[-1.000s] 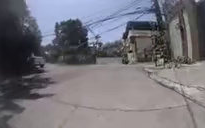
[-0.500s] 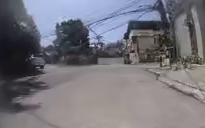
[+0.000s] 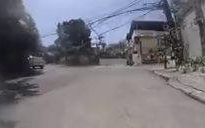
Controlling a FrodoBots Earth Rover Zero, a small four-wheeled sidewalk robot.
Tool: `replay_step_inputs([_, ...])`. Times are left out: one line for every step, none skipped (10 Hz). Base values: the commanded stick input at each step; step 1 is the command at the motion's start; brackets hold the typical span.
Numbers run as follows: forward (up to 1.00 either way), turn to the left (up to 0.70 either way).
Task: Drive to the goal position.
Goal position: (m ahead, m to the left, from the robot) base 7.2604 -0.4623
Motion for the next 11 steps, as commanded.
replay_step_inputs([1.00,-0.29])
replay_step_inputs([1.00,-0.22])
replay_step_inputs([1.00,-0.15])
replay_step_inputs([1.00,-0.08])
replay_step_inputs([1.00,-0.01])
replay_step_inputs([1.00,0.00])
replay_step_inputs([1.00,0.00])
replay_step_inputs([1.00,0.00])
replay_step_inputs([1.00,-0.38])
replay_step_inputs([1.00,-0.40])
replay_step_inputs([1.00,-0.39])
